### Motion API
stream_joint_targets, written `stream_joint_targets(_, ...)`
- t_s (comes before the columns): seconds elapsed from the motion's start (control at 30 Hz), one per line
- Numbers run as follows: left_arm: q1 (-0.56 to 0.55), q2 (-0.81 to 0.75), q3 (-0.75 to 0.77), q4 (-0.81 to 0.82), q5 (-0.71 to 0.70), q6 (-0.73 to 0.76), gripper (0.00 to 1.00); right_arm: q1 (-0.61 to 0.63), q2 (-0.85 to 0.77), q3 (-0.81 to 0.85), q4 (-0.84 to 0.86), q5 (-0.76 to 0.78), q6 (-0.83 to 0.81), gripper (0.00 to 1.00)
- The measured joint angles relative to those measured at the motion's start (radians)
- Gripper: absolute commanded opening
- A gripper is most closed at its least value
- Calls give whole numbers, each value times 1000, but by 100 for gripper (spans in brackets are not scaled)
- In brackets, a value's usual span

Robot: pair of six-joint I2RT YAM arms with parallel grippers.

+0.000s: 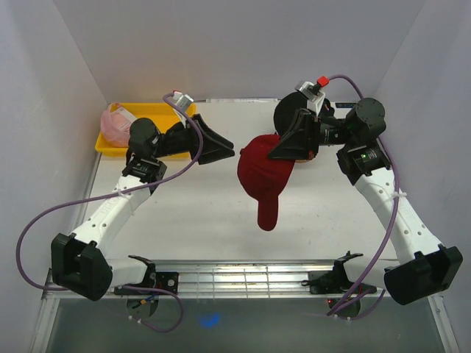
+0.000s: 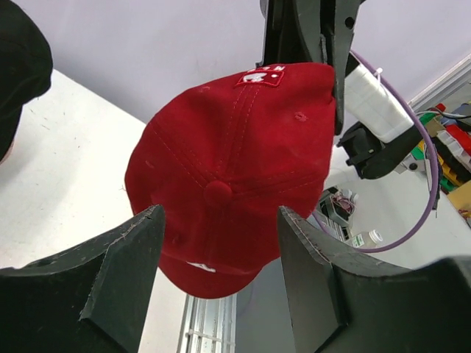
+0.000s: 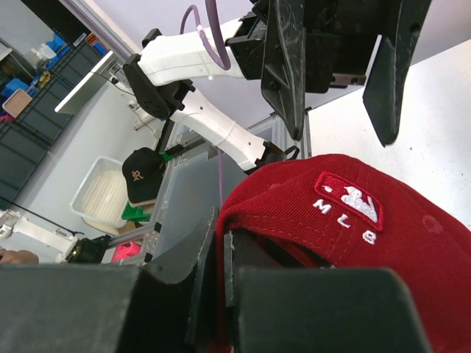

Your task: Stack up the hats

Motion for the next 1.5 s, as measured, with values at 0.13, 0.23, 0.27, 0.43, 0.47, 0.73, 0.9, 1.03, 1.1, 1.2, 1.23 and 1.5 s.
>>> stream_joint_targets(0.13,-41,27,2,-6,-30,25,72,0,0,0,10,0,6,8)
stream_joint_targets(0.23,-56,40,4,-10,-42,38,72,2,0,0,11,0,11,8)
stream_joint_targets(0.27,-58,43,6,-13,-46,41,71,3,0,0,11,0,12,8)
stream_joint_targets(0.43,-71,55,21,-21,-61,52,68,3,0,0,11,0,17,8)
stream_joint_targets(0.47,-73,56,24,-20,-62,55,67,4,0,0,12,1,18,8)
stream_joint_targets(0.73,-83,63,35,-21,-69,58,52,5,3,0,12,2,21,8)
stream_joint_targets(0.9,-89,63,35,-21,-71,60,49,5,11,0,12,2,22,8)
stream_joint_targets(1.03,-90,63,35,-21,-72,61,50,5,14,0,12,3,22,8)
stream_joint_targets(1.1,-90,63,34,-21,-72,63,50,5,16,2,12,2,22,8)
stream_joint_targets(1.2,-90,62,27,-21,-74,69,49,5,18,5,11,2,22,8)
stream_joint_targets(1.23,-90,62,24,-22,-75,71,48,5,18,6,11,2,22,8)
stream_joint_targets(1.5,-90,62,17,-25,-76,76,46,5,21,13,12,3,22,8)
